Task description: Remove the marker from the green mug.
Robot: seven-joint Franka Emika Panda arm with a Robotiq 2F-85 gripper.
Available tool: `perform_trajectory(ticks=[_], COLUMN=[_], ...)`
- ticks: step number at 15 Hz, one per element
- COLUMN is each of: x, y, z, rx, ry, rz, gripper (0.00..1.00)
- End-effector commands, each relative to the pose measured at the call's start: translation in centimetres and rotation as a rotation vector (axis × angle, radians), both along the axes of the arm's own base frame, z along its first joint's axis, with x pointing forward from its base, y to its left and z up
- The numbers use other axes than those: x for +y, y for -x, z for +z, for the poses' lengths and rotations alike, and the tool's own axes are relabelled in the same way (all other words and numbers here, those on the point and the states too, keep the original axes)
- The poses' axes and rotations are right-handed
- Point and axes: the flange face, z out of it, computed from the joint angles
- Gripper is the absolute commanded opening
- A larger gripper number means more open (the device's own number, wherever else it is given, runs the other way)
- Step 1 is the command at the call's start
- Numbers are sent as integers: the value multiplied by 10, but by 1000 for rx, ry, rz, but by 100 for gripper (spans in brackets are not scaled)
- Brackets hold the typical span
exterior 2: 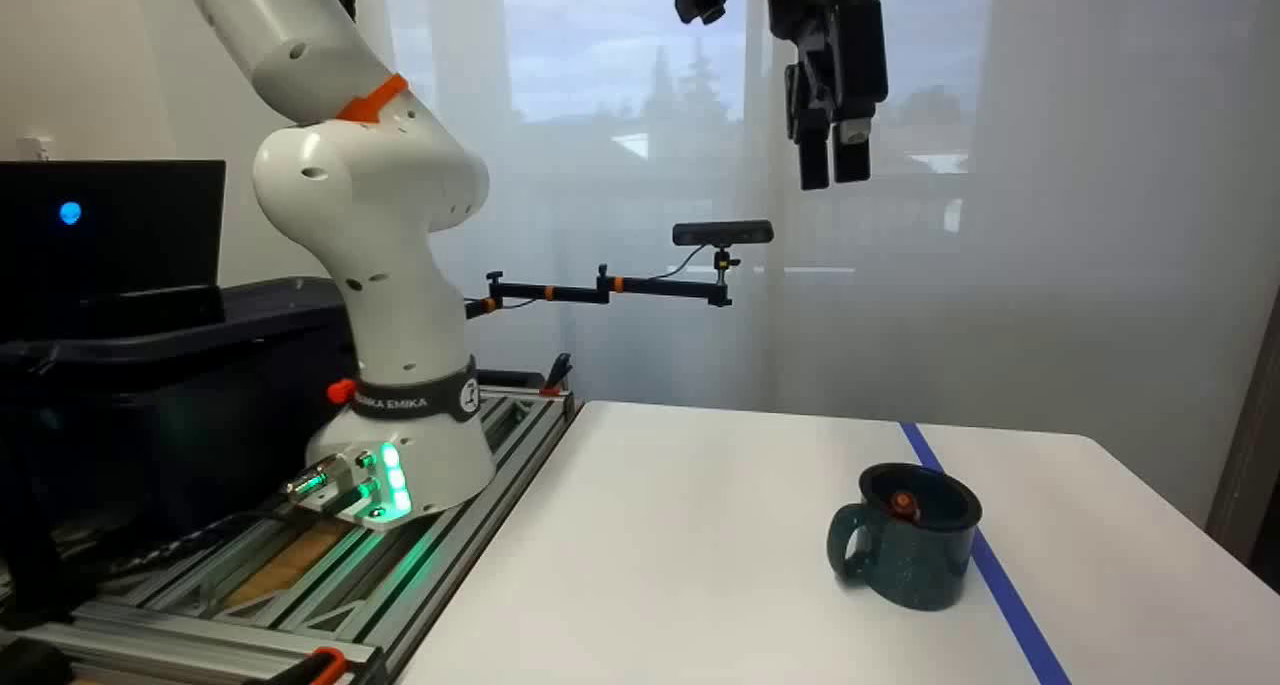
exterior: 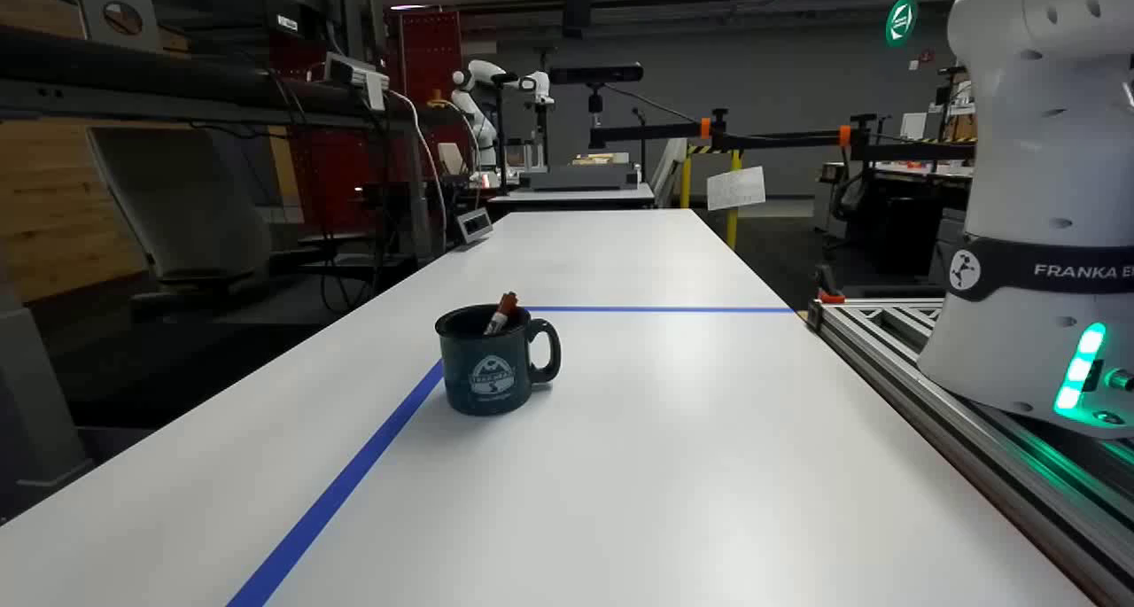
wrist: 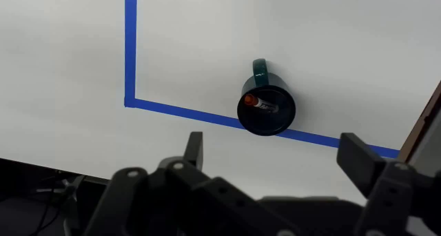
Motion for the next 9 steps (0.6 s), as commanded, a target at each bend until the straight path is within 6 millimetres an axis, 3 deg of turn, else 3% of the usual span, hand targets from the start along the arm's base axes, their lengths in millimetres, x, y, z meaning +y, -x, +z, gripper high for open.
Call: perform_trajectory(ticks=[1, 6, 9], x=[0, 0, -9], y=[0, 0, -18], z=[2, 4, -17], rx=[-1, -5, 25], ry=[0, 0, -8], rz=[0, 0, 101], gripper=[100, 100, 100])
